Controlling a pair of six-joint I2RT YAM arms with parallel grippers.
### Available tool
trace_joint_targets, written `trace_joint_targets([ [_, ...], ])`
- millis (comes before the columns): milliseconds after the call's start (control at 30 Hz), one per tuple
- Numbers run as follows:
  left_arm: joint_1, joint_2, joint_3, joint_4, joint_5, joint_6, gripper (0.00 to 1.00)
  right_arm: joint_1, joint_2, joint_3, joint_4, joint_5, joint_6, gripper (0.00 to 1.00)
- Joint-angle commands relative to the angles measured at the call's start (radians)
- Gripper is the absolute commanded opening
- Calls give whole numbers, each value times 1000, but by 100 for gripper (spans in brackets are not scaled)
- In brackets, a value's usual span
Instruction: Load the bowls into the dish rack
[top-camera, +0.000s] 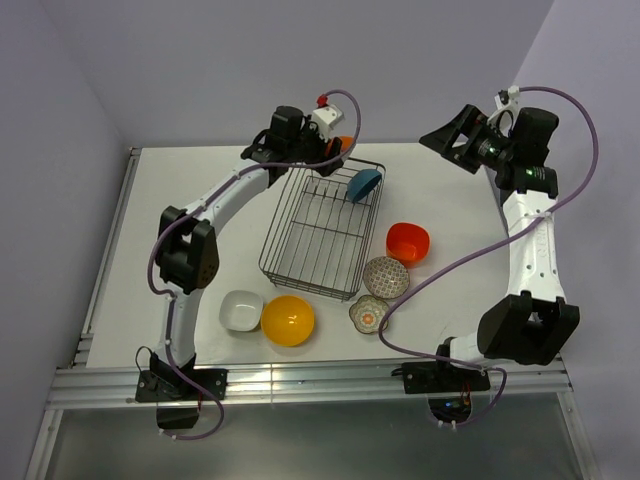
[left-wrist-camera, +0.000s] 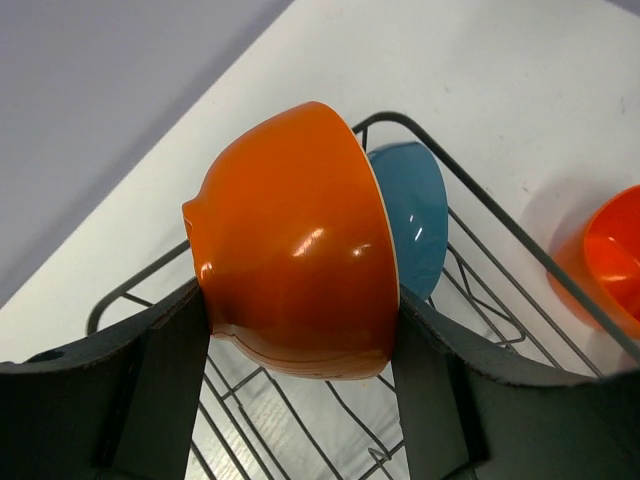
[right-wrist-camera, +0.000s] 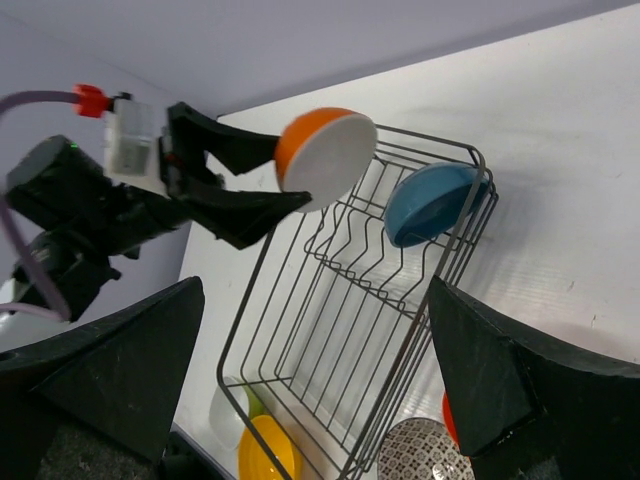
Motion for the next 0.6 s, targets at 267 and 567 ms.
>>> trace_joint_targets([
  [267,-21,36,-8,68,31,85,0,-9,-42,41,24,-13,2,100],
  [567,-25,65,-11,48,22,147,0,-9,-44,21,50,-27,16,100],
])
